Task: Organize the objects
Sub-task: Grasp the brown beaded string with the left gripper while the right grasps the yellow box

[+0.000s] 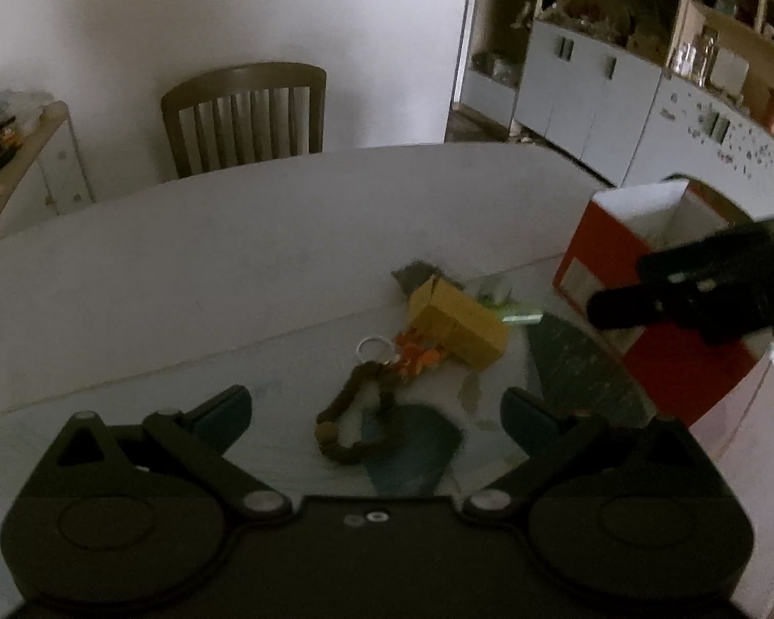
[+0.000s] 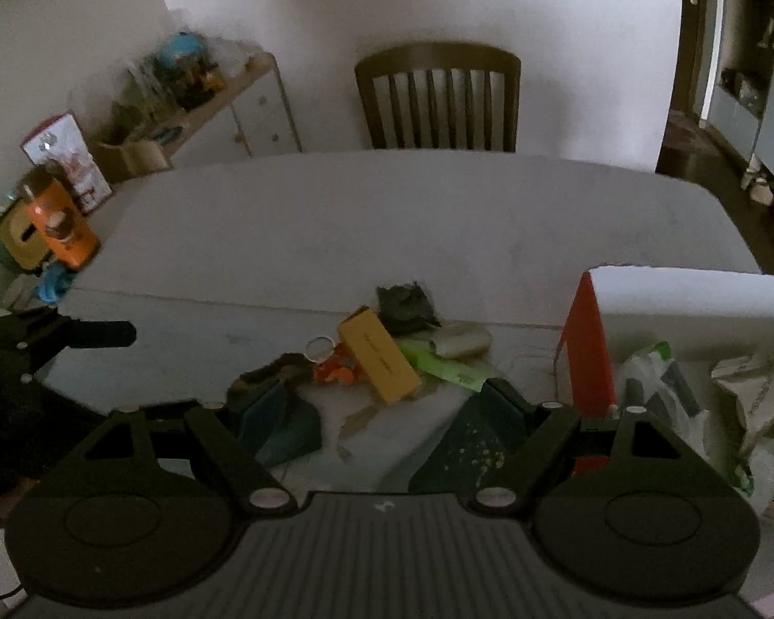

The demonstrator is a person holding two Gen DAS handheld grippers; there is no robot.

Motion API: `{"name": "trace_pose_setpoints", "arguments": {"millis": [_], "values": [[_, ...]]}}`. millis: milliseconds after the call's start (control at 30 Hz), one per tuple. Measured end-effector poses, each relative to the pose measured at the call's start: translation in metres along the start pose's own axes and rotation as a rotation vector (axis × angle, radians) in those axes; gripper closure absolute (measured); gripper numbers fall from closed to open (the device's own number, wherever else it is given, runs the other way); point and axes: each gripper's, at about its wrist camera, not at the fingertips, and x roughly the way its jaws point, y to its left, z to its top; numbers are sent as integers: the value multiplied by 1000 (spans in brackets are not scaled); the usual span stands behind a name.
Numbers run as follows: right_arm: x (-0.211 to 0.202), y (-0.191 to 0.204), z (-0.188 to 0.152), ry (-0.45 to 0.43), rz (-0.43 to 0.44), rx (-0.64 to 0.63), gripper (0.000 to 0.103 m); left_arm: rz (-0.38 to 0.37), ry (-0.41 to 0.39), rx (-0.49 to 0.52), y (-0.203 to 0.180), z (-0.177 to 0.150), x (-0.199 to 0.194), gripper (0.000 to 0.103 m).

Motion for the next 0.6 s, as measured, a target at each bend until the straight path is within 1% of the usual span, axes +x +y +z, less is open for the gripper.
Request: {"name": "trace_pose_setpoints", "arguments": {"millis": [200,300,433,567,600], "values": [[31,1,4,42,-14,-13,20,-25,32,27,-2,-10,25,1],[44,2,6,65,-7,-18,20,-32,43,55,-7,-12,37,1],[59,6,9,83,-15,-49,20,-44,57,76,-11,-14,50,3],[75,7,13,101,-19,-64,20,-49,64,83,-14,-17,60,11],[79,8,14,105,-19,-67,20,-46,63,86,-15,-17,63,16]]}}
